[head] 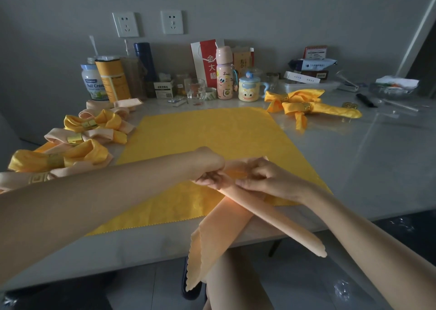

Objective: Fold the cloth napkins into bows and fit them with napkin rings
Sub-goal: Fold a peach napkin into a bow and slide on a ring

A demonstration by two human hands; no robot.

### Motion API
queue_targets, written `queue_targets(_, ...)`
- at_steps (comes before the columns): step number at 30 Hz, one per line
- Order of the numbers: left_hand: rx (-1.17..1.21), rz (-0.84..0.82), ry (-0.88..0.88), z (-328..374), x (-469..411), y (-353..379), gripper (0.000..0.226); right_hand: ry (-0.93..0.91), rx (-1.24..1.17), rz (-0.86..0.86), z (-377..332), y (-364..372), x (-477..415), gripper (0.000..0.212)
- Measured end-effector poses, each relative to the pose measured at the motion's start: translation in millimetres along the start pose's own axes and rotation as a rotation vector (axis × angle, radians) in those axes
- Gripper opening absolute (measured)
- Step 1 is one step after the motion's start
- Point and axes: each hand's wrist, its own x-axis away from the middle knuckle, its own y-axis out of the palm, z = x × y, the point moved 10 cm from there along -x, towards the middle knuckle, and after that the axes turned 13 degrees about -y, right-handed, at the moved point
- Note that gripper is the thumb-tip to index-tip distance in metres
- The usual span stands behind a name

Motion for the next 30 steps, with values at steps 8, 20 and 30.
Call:
queue_targets(8,-0.084,0.021,-0.041,-2,-11,5,0.018,0.069,0.125,-0.073,4,7,7,0.057)
queue_targets(20,-0.537,0.133,0.444,69,-20,9,0.035,0.004,0.067,-0.034,5,4,9,0.028)
queue_targets(30,-0.134,0.503,0.578,70,9,-25,0.027,-0.025,0.045,0.142,7,-21,17,0.021)
